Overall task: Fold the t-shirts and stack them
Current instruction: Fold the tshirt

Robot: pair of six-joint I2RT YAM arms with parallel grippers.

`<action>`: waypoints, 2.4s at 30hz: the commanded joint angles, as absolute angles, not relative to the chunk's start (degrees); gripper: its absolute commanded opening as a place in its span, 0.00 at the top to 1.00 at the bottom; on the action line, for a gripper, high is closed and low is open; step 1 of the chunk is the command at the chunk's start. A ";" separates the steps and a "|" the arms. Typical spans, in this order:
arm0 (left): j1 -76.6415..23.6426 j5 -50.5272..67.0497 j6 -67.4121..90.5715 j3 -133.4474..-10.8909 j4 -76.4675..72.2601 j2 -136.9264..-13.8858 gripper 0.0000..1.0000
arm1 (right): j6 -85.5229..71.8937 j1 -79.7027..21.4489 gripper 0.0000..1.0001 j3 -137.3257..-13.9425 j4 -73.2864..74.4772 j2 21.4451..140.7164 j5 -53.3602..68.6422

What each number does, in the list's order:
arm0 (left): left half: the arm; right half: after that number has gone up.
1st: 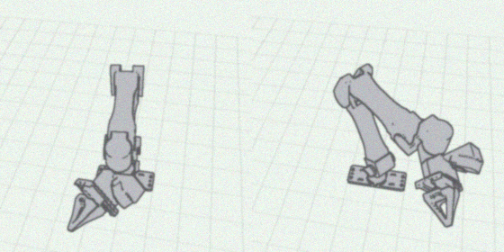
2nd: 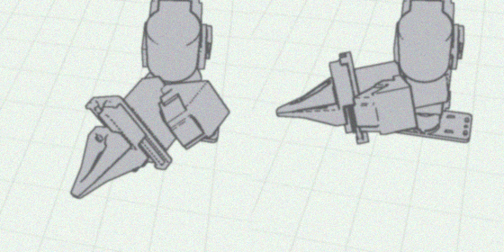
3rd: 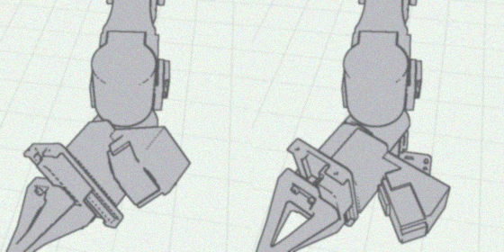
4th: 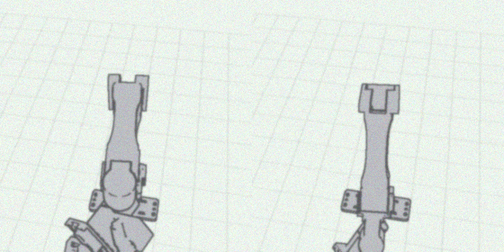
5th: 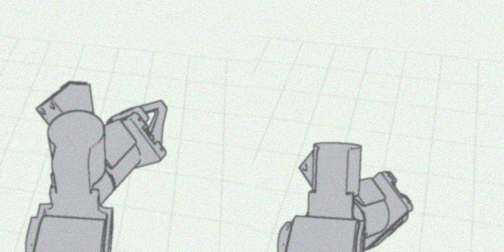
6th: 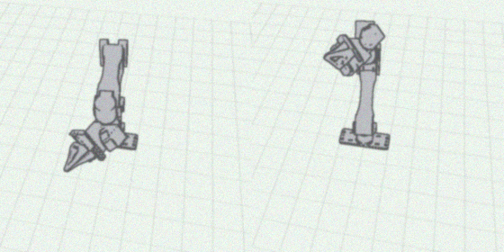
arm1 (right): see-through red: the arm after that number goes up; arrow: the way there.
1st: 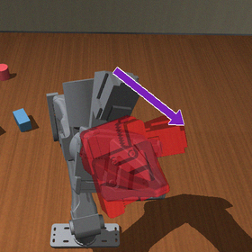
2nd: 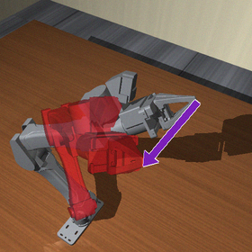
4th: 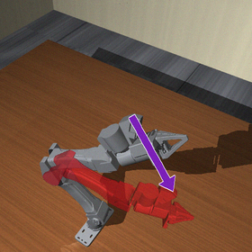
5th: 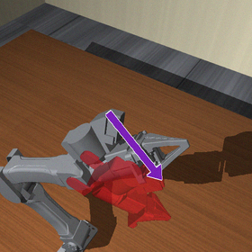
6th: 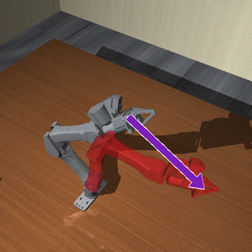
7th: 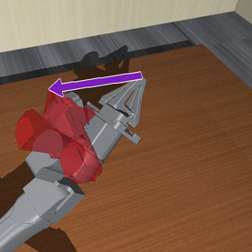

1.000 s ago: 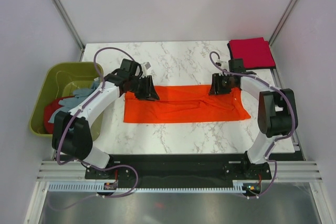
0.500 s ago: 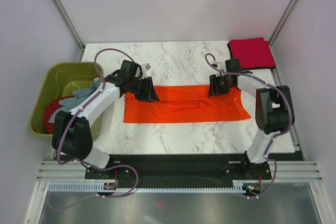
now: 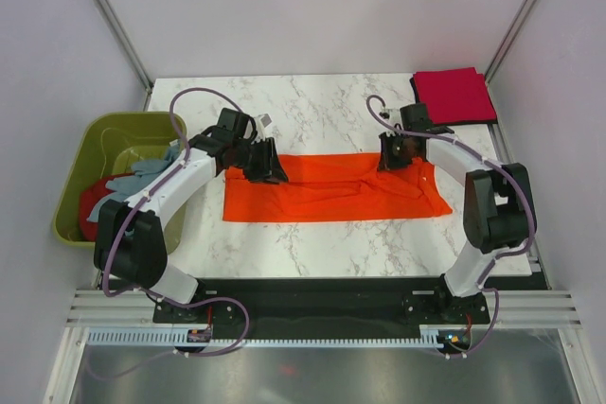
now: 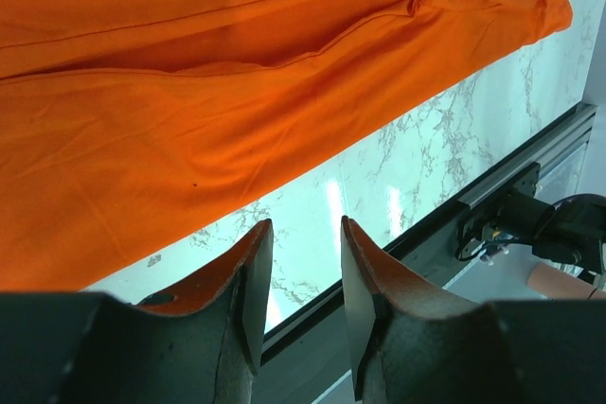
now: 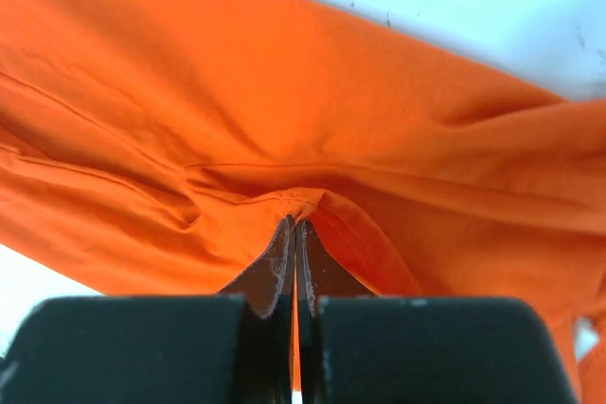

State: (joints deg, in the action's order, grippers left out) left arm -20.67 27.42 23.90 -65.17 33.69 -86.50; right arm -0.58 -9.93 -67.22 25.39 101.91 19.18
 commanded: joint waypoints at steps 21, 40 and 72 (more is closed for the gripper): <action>-34.71 28.74 46.92 -60.11 2.22 -91.83 0.52 | -33.57 -19.26 0.65 -49.04 31.47 70.31 -18.50; -43.50 26.90 57.92 -82.70 -2.37 -119.09 0.47 | -43.77 -7.38 0.59 -73.83 38.50 101.24 -18.90; -45.62 12.40 48.60 -86.05 20.65 -118.66 0.75 | -34.02 -7.38 0.66 -54.33 32.61 85.36 -11.96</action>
